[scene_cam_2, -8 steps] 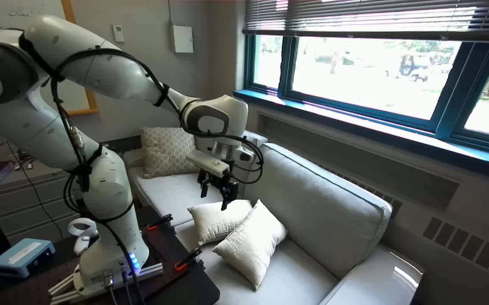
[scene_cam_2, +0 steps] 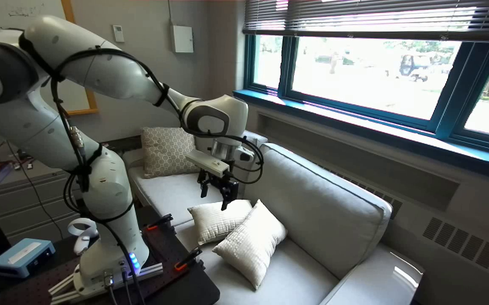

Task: Stack the pillows at the edge of the sofa.

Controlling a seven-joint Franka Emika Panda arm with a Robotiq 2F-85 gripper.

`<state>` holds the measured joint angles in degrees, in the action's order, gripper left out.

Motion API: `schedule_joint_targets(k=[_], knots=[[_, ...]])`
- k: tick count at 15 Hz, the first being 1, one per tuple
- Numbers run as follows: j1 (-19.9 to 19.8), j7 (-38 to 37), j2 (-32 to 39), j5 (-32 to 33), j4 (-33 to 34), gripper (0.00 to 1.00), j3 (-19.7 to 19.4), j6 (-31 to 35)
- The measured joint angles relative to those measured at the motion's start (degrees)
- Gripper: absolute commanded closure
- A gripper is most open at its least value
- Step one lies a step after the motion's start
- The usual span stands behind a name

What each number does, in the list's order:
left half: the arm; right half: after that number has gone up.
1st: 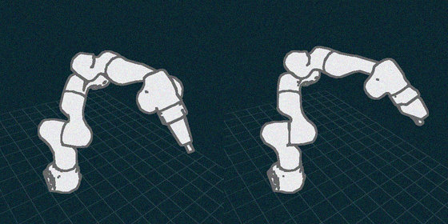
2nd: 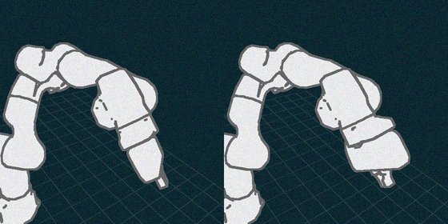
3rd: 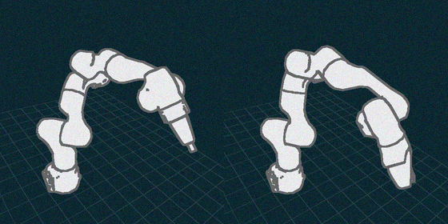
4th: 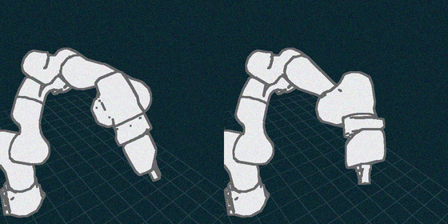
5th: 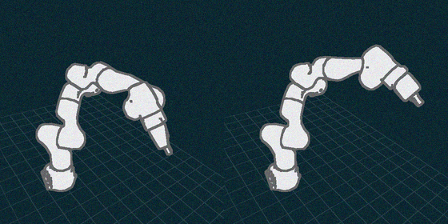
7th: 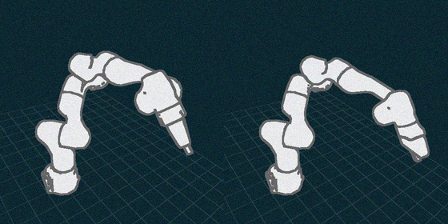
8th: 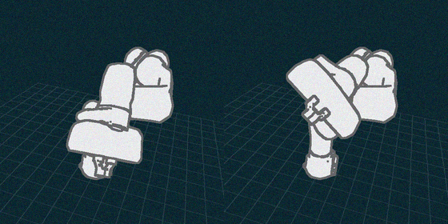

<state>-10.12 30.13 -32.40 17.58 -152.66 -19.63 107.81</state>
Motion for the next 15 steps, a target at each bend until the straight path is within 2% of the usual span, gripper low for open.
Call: schedule_joint_targets(k=[10,15], knots=[[0.0,-0.2,0.6,-0.4,0.0,0.0,0.1,0.2],[1.1,-3.7,7.1,-3.6,0.3,0.0,1.3,6.7]])
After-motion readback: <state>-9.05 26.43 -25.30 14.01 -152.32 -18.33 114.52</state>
